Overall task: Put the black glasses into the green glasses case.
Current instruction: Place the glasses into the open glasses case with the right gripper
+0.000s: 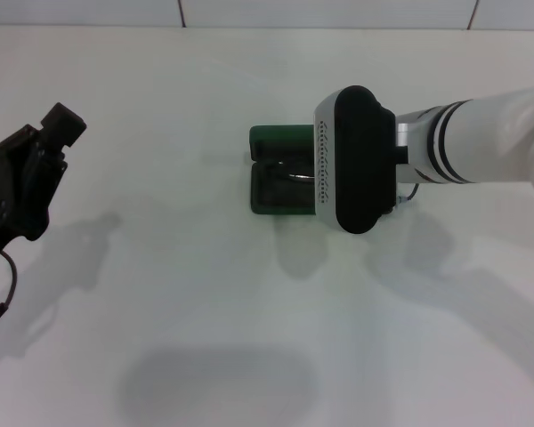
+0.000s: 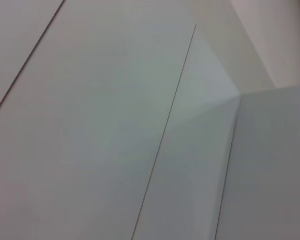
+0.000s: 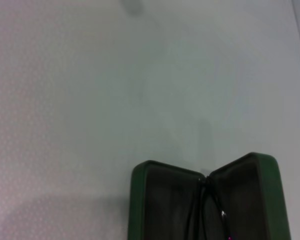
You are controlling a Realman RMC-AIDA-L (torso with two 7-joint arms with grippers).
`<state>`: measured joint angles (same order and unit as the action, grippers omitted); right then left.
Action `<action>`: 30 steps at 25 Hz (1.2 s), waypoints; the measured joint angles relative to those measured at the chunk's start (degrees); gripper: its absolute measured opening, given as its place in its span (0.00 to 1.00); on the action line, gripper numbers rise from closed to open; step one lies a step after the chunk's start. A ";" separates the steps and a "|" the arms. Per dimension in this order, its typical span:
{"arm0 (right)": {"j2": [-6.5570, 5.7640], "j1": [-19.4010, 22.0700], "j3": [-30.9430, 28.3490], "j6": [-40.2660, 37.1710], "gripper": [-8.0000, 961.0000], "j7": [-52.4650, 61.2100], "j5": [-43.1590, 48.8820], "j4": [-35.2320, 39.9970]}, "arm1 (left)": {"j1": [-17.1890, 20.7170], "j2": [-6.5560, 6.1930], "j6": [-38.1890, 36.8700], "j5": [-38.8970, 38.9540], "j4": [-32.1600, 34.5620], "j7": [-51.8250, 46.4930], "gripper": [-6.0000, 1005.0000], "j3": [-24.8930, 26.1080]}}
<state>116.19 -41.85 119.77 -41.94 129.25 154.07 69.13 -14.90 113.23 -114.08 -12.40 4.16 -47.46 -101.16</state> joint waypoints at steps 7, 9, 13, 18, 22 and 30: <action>0.00 -0.08 0.53 0.72 0.07 0.03 -0.01 -0.06 | 0.00 -0.03 0.00 0.02 -0.03 0.23 0.04 0.00; 0.00 -0.11 0.55 0.72 0.07 0.05 -0.10 -0.06 | 0.07 -0.03 0.00 0.02 -0.03 0.26 0.04 0.00; 0.00 -0.14 0.54 0.52 0.07 0.15 -0.31 0.00 | 0.24 -0.04 0.00 0.02 -0.03 0.15 0.04 0.42; 0.00 -0.16 0.49 0.06 0.07 1.00 -0.31 0.07 | 0.43 -0.04 0.00 -0.01 0.15 0.01 0.04 0.70; 0.00 -0.13 0.32 -0.05 0.07 1.17 -0.32 0.01 | 0.43 -0.03 0.00 -0.19 0.29 0.00 0.04 0.70; 0.00 -0.18 0.47 -0.12 0.09 1.56 -0.31 0.00 | 0.41 -0.04 0.00 -0.34 0.30 0.00 0.04 0.69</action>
<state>116.19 -42.04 120.24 -42.06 130.81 153.76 69.14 -14.49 113.20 -114.08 -12.74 4.46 -47.46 -100.47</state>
